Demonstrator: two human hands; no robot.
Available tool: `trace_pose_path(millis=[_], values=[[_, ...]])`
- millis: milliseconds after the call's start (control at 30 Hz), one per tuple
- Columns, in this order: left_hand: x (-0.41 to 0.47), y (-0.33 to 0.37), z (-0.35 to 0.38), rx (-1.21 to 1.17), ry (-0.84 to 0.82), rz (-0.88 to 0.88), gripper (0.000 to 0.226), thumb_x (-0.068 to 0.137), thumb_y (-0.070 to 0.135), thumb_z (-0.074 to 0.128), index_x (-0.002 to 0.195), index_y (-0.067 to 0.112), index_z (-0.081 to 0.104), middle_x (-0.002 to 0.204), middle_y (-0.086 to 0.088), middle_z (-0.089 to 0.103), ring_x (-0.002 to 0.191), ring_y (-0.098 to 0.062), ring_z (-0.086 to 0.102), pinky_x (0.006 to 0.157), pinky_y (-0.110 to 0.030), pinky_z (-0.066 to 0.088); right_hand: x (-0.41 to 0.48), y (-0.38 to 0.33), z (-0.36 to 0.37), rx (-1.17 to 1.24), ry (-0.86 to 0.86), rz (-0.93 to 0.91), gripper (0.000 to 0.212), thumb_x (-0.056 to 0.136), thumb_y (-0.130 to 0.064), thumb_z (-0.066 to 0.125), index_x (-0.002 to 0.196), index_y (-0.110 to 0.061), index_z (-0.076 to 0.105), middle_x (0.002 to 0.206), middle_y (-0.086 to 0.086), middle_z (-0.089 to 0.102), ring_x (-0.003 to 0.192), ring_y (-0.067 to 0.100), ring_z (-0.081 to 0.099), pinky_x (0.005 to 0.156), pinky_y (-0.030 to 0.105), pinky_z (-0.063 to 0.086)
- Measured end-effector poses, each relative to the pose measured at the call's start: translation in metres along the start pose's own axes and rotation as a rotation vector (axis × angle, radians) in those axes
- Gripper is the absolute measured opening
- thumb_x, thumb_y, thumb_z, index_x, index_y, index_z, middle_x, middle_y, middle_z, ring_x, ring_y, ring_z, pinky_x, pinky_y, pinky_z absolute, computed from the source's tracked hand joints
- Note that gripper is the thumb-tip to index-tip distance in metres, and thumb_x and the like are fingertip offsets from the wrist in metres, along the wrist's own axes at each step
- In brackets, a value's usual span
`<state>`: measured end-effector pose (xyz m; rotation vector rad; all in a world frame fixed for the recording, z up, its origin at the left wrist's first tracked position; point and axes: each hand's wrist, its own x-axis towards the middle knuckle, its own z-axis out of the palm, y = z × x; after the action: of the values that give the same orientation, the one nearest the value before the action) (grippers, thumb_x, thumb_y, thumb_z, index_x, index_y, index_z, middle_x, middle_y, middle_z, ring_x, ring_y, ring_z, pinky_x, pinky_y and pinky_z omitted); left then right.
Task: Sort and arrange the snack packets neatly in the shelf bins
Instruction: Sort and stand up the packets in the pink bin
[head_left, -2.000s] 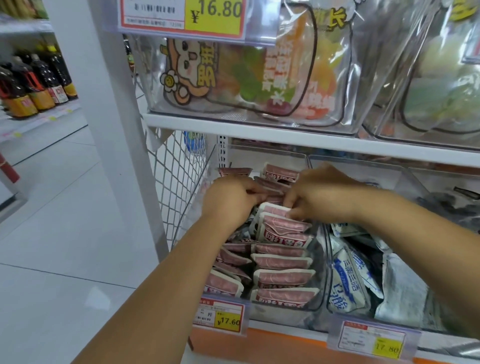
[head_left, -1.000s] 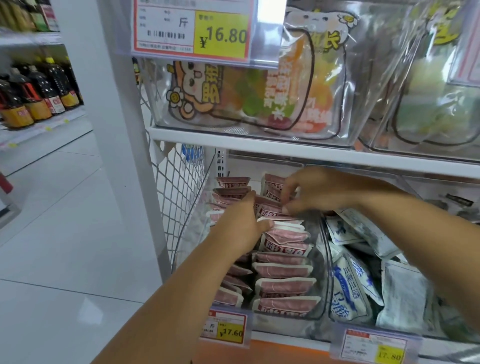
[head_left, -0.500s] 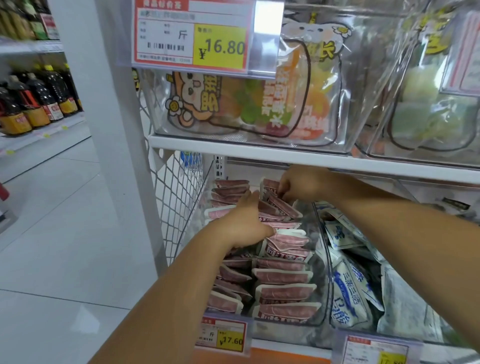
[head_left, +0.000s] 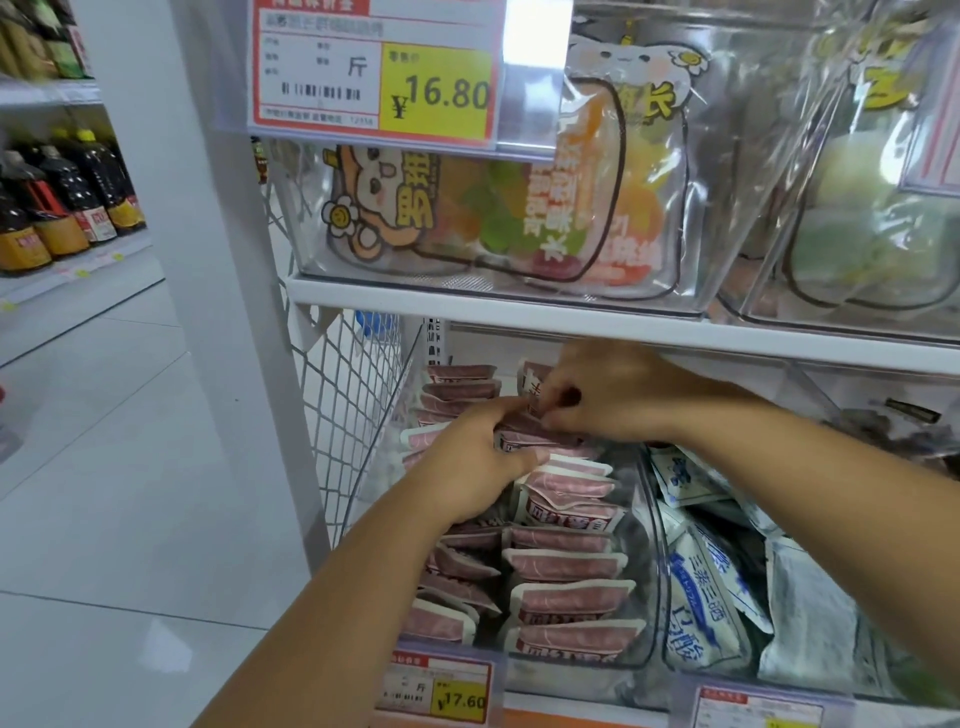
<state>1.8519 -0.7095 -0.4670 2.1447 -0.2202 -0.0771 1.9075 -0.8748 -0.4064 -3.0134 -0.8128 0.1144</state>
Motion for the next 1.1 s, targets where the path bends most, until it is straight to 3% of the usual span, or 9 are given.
trace_pose_path(millis=[200, 300, 467, 533, 633, 700, 867, 967, 1100], values=[[-0.001, -0.003, -0.011, 0.018, 0.055, -0.047, 0.059, 0.089, 0.039, 0.064, 0.143, 0.029, 0.042, 0.145, 0.008, 0.046, 0.125, -0.009, 0.046, 0.097, -0.023, 0.036, 0.019, -0.010, 0.009, -0.132, -0.025, 0.004, 0.039, 0.097, -0.057, 0.035, 0.094, -0.032, 0.064, 0.074, -0.010, 0.041, 0.090, 0.014, 0.051, 0.084, 0.036, 0.043], [0.000, -0.006, -0.011, 0.054, 0.051, -0.064, 0.062, 0.089, 0.029, 0.066, 0.144, 0.028, 0.040, 0.145, 0.006, 0.046, 0.123, -0.013, 0.049, 0.089, -0.020, 0.037, 0.025, -0.013, 0.016, -0.233, 0.002, 0.022, 0.042, 0.093, -0.059, 0.038, 0.082, -0.028, 0.062, 0.069, -0.010, 0.043, 0.085, 0.016, 0.052, 0.079, 0.035, 0.038], [0.003, -0.008, -0.009, 0.005, 0.038, -0.070, 0.065, 0.087, 0.030, 0.069, 0.144, 0.026, 0.041, 0.142, 0.009, 0.049, 0.122, -0.012, 0.051, 0.090, -0.020, 0.039, 0.024, -0.007, 0.019, -0.289, 0.042, -0.029, 0.019, 0.093, -0.015, 0.048, 0.075, -0.019, 0.053, 0.079, 0.000, 0.054, 0.072, 0.017, 0.054, 0.065, 0.030, 0.044], [0.004, -0.009, -0.009, -0.024, 0.015, -0.085, 0.066, 0.088, 0.034, 0.067, 0.147, 0.029, 0.036, 0.147, 0.005, 0.044, 0.120, -0.012, 0.052, 0.093, -0.021, 0.042, 0.021, 0.003, 0.011, -0.231, -0.016, 0.013, 0.024, 0.096, -0.013, 0.040, 0.078, -0.020, 0.054, 0.081, 0.006, 0.057, 0.074, 0.022, 0.058, 0.064, 0.031, 0.044], [0.006, -0.003, -0.005, 0.032, -0.019, -0.090, 0.060, 0.096, 0.033, 0.056, 0.149, 0.032, 0.028, 0.151, 0.003, 0.038, 0.085, -0.001, 0.053, 0.067, -0.011, 0.041, 0.018, 0.010, 0.005, -0.241, -0.079, 0.027, 0.024, 0.096, -0.010, 0.038, 0.089, -0.013, 0.061, 0.095, 0.015, 0.062, 0.091, 0.031, 0.064, 0.066, 0.035, 0.046], [0.006, 0.000, -0.001, 0.043, -0.034, -0.072, 0.051, 0.099, 0.032, 0.049, 0.147, 0.034, 0.032, 0.147, 0.004, 0.043, 0.096, -0.005, 0.052, 0.074, -0.017, 0.041, 0.020, 0.005, 0.009, -0.347, -0.114, 0.024, 0.021, 0.095, -0.008, 0.040, 0.088, -0.011, 0.059, 0.082, 0.009, 0.056, 0.082, 0.024, 0.062, 0.062, 0.030, 0.042], [0.006, -0.007, 0.004, -0.093, -0.090, -0.125, 0.044, 0.101, 0.035, 0.045, 0.144, 0.035, 0.038, 0.148, 0.008, 0.041, 0.136, -0.014, 0.037, 0.106, -0.025, 0.029, 0.025, 0.003, 0.012, -0.378, -0.138, -0.019, 0.015, 0.094, -0.022, 0.055, 0.098, -0.014, 0.066, 0.090, 0.001, 0.061, 0.077, 0.017, 0.058, 0.061, 0.025, 0.040], [0.005, -0.011, 0.006, -0.179, -0.113, -0.153, 0.043, 0.102, 0.033, 0.044, 0.144, 0.034, 0.039, 0.148, 0.009, 0.042, 0.135, -0.012, 0.037, 0.109, -0.028, 0.029, 0.016, 0.005, 0.005, -0.191, -0.201, -0.050, 0.024, 0.095, -0.040, 0.050, 0.086, -0.025, 0.066, 0.085, -0.002, 0.062, 0.081, 0.016, 0.058, 0.066, 0.028, 0.038], [-0.004, -0.001, 0.000, -0.189, -0.090, -0.161, 0.042, 0.102, 0.035, 0.043, 0.144, 0.036, 0.040, 0.145, 0.009, 0.045, 0.130, -0.011, 0.042, 0.107, -0.029, 0.032, 0.013, -0.006, 0.009, -0.359, -0.208, -0.027, 0.042, 0.100, -0.046, 0.034, 0.086, -0.020, 0.063, 0.069, -0.006, 0.046, 0.081, 0.016, 0.043, 0.074, 0.027, 0.029]])
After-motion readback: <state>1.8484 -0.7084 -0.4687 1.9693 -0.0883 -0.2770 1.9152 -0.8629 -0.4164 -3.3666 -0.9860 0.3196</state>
